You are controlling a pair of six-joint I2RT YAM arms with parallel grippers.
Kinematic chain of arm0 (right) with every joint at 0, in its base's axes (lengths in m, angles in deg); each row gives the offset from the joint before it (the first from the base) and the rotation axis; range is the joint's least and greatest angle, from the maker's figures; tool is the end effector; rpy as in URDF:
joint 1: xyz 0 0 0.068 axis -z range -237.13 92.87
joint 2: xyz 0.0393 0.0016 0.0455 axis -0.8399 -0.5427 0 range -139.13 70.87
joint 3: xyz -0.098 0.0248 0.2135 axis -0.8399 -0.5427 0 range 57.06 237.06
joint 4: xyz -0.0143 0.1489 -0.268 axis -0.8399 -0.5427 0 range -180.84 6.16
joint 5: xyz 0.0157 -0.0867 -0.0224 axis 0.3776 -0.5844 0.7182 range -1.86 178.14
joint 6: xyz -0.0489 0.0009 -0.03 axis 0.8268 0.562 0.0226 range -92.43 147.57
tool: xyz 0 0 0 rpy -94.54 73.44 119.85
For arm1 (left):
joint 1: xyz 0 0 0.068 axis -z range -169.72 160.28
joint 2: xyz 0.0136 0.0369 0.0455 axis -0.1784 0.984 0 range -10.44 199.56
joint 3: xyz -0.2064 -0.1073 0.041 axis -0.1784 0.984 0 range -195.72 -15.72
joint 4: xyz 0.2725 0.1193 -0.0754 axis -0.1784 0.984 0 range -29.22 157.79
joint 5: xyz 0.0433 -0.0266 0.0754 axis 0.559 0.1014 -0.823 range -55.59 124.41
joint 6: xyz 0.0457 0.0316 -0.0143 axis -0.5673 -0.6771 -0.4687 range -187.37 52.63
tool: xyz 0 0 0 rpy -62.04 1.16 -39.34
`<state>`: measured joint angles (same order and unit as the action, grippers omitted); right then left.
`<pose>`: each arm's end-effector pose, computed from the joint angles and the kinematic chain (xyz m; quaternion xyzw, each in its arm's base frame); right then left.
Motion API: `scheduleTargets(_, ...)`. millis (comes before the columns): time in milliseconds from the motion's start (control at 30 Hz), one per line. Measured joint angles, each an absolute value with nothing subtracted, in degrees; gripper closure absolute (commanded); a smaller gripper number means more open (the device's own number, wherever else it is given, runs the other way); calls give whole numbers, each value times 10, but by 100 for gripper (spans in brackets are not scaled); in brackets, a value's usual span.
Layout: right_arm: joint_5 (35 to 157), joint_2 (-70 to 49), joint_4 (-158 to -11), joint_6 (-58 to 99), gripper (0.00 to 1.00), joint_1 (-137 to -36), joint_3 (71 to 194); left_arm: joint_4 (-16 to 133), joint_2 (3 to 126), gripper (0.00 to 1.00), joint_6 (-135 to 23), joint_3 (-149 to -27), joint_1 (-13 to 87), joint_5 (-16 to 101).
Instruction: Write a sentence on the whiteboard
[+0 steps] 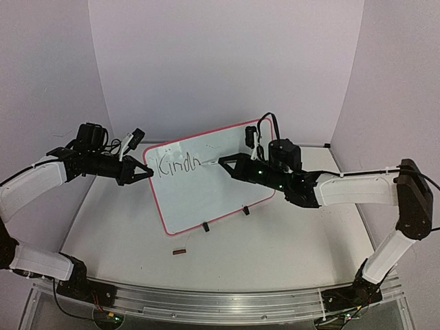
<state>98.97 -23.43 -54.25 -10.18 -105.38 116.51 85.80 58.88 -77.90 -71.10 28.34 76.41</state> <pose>0.2775 0.3222 0.2101 -0.1306 0.7266 0.5085 0.4431 0.2958 -0.1251 0.2470 0.3576 0.7783 -0.3492 0.3800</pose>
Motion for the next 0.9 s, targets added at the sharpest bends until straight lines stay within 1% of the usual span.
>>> scheduleTargets(300, 993, -231, -544, -109, 100, -1054, 1156, 858, 589, 100, -779, -711, 284, 764)
scheduleTargets(600, 993, -194, -540, -104, 100, -1050, 1155, 858, 589, 100, -780, -711, 285, 764)
scheduleTargets(900, 997, -206, -541, -104, 100, -1043, 1164, 858, 589, 100, -780, -711, 286, 763)
